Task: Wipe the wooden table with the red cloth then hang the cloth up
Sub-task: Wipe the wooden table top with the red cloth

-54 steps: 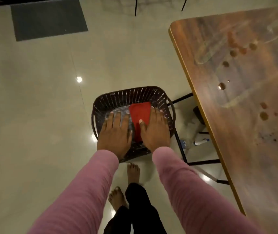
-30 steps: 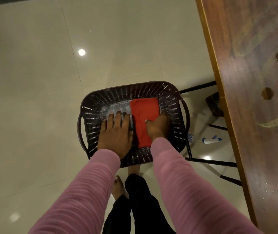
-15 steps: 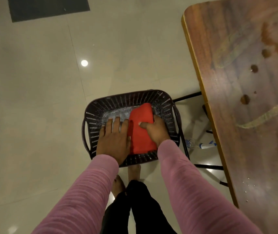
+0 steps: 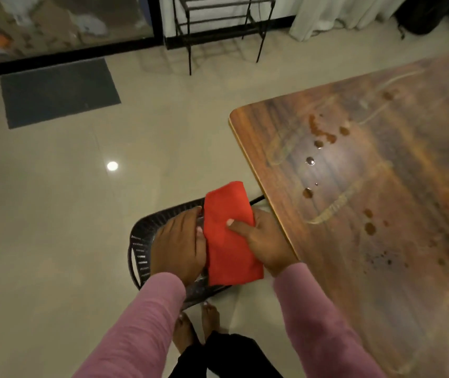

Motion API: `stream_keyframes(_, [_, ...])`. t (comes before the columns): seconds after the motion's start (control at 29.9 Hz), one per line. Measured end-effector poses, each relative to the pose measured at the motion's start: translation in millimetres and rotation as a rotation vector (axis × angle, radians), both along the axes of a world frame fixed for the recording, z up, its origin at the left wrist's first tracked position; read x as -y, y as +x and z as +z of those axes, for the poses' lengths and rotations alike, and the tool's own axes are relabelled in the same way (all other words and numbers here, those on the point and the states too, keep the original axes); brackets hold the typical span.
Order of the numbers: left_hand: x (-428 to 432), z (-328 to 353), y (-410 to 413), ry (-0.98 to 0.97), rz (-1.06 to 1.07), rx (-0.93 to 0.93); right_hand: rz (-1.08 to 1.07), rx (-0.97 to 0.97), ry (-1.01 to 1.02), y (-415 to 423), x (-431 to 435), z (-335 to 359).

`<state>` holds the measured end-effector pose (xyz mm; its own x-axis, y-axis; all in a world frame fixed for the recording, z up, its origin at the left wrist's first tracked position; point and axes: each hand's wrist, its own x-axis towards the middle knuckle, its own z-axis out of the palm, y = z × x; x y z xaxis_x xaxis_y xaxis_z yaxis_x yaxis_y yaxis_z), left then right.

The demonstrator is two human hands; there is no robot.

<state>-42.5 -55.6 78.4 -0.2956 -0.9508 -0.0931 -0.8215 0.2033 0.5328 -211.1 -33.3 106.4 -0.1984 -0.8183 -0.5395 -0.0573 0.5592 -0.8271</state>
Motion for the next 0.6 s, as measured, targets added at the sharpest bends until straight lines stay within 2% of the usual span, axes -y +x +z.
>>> stream_keyframes(0.2, [43.4,15.7,-38.1,-0.051,-0.057,0.022,-0.111,-0.234,-0.050,-77.2,-7.1,70.8])
stream_keyframes(0.4, [95.7,10.6,-84.3,-0.080,-0.135,0.101,-0.077,-0.791,-0.022,-161.3,30.0,99.1])
stream_keyframes(0.53, [122.7,9.0,-111.6,-0.068,-0.029,0.081,-0.072,-1.194,-0.056,-195.1,74.1,75.0])
stream_keyframes(0.6, [133.0,9.4,-124.1,-0.078,-0.004,0.078,-0.104,-1.303,-0.062,-200.2,98.6,56.6])
